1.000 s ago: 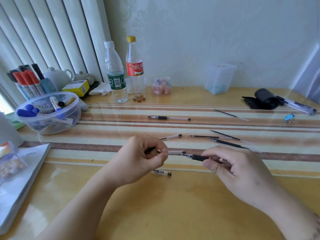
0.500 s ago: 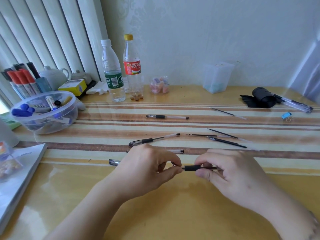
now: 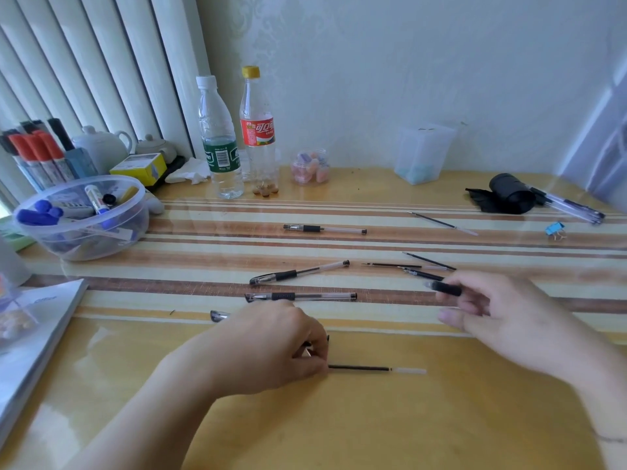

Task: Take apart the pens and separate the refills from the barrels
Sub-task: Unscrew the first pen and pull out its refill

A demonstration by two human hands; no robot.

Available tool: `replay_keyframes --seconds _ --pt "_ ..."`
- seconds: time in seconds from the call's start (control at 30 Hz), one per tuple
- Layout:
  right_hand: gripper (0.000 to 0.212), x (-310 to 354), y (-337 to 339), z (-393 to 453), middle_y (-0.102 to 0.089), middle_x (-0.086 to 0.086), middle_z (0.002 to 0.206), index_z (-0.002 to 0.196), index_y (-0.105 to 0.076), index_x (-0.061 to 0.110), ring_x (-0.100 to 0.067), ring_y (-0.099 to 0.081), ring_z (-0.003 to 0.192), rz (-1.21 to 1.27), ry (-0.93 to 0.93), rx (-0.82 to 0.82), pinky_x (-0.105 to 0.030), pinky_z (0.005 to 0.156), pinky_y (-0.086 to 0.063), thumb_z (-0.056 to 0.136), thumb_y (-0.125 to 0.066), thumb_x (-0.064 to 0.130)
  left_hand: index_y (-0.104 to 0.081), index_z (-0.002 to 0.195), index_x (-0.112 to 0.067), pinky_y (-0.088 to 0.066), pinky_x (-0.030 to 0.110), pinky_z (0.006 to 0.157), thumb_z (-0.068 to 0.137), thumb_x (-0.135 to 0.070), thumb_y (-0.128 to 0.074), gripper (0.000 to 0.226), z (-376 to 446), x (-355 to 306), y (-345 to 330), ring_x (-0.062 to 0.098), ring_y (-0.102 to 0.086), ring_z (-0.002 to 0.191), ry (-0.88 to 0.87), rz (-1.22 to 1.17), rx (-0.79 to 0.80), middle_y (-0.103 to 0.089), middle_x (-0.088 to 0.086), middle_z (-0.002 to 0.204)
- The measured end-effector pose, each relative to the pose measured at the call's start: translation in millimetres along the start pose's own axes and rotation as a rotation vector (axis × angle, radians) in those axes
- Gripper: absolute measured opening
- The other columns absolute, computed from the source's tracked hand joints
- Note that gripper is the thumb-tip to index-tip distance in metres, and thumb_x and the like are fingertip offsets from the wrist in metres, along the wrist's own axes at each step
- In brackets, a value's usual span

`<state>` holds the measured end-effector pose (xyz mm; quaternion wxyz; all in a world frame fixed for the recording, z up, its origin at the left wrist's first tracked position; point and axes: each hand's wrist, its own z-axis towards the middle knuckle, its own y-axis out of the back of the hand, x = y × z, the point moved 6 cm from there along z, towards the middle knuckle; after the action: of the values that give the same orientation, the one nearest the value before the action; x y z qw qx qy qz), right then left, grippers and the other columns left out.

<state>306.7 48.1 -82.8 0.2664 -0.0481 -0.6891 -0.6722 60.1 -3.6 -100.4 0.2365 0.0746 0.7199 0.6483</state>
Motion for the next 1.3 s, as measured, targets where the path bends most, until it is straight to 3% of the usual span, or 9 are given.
replay_keyframes --seconds 0.07,0.2,0.37,0.5,0.63,0.77,1.07,1.23,1.3 --pt "0.007 0.1 -1.4 3.8 -0.058 -0.002 0.065 0.081 -0.063 0.036 -0.015 -0.056 0.059 0.017 -0.003 -0.076 -0.035 0.054 -0.046 0.081 -0.070 0.036 -0.066 0.098 -0.033 -0.026 0.013 0.049 0.088 -0.049 -0.056 0.021 1.0 -2.8 -3.0 -0.002 -0.043 0.054 -0.005 0.018 0.004 -0.044 -0.014 0.054" --pt "0.007 -30.6 9.2 10.9 -0.054 0.005 0.064 0.082 -0.065 0.034 -0.017 -0.055 0.058 -0.034 -0.148 -0.299 -0.031 0.049 -0.041 0.084 -0.070 0.030 -0.067 0.095 -0.035 -0.026 0.014 0.048 0.084 -0.054 -0.060 0.023 0.5 -0.1 5.0 0.000 -0.044 0.054 -0.002 -0.010 -0.050 -0.045 -0.011 0.051" --pt "0.010 -51.1 -2.2 21.0 -0.053 0.012 0.081 0.092 -0.069 0.032 -0.011 -0.054 0.069 -0.113 -0.245 -0.271 -0.030 0.051 -0.044 0.083 -0.070 0.036 -0.065 0.075 -0.034 -0.029 0.015 0.046 0.079 -0.055 -0.061 0.022 -1.7 15.1 28.2 0.008 -0.040 0.047 0.007 -0.376 -0.267 -0.047 -0.006 0.050" --pt "0.003 -55.3 -0.9 24.6 -0.053 0.015 0.084 0.084 -0.068 0.034 -0.009 -0.053 0.069 -0.069 -0.264 -0.293 -0.029 0.052 -0.044 0.084 -0.070 0.036 -0.062 0.074 -0.031 -0.032 0.015 0.047 0.084 -0.049 -0.055 0.022 -0.4 21.2 35.7 0.010 -0.043 0.050 -0.009 -0.441 -0.488 -0.056 -0.001 0.059" --pt "0.005 -53.5 -3.8 26.0 -0.053 0.016 0.087 0.080 -0.065 0.037 -0.011 -0.055 0.071 -0.101 -0.257 -0.262 -0.032 0.055 -0.050 0.083 -0.069 0.038 -0.068 0.081 -0.029 -0.039 0.012 0.056 0.084 -0.042 -0.065 0.014 6.5 9.7 24.5 0.000 -0.055 0.065 -0.023 -0.340 -0.488 -0.061 -0.023 0.071" --pt "0.010 -49.4 0.3 24.9 -0.052 0.018 0.093 0.079 -0.062 0.037 -0.016 -0.056 0.081 -0.064 -0.241 -0.303 -0.034 0.061 -0.049 0.083 -0.071 0.034 -0.069 0.081 -0.031 -0.034 0.008 0.053 0.080 -0.034 -0.074 0.006 8.1 7.9 20.0 -0.013 -0.050 0.058 0.057 -0.368 -0.514 -0.058 -0.037 0.070" --pt "0.015 -48.3 -4.9 26.7 -0.053 0.016 0.097 0.074 -0.059 0.037 -0.013 -0.056 0.070 -0.177 -0.260 -0.208 -0.029 0.055 -0.043 0.089 -0.062 0.042 -0.070 0.080 -0.023 -0.034 0.002 0.054 0.081 -0.028 -0.075 0.007 6.8 9.9 22.8 -0.018 -0.049 0.054 0.087 -0.413 -0.571 -0.063 -0.023 0.068" --pt "0.020 -26.0 -2.1 22.1 -0.053 0.018 0.108 0.106 -0.064 0.029 -0.018 -0.055 0.069 -0.364 -0.185 -0.205 -0.031 0.055 -0.039 0.093 -0.054 0.039 -0.069 0.086 -0.031 -0.040 0.007 0.059 0.081 -0.032 -0.074 0.007 6.0 11.4 22.2 -0.013 -0.057 0.064 0.122 -0.452 -0.586 -0.067 -0.021 0.074" --pt "0.012 -0.3 2.8 12.8 -0.050 0.022 0.100 0.102 -0.065 0.029 -0.015 -0.054 0.063 -0.368 -0.069 -0.281 -0.029 0.051 -0.038 0.092 -0.057 0.031 -0.067 0.095 -0.036 -0.044 0.014 0.061 0.082 -0.037 -0.072 0.015 4.5 5.8 22.7 -0.011 -0.058 0.069 0.113 -0.431 -0.610 -0.067 -0.024 0.077"
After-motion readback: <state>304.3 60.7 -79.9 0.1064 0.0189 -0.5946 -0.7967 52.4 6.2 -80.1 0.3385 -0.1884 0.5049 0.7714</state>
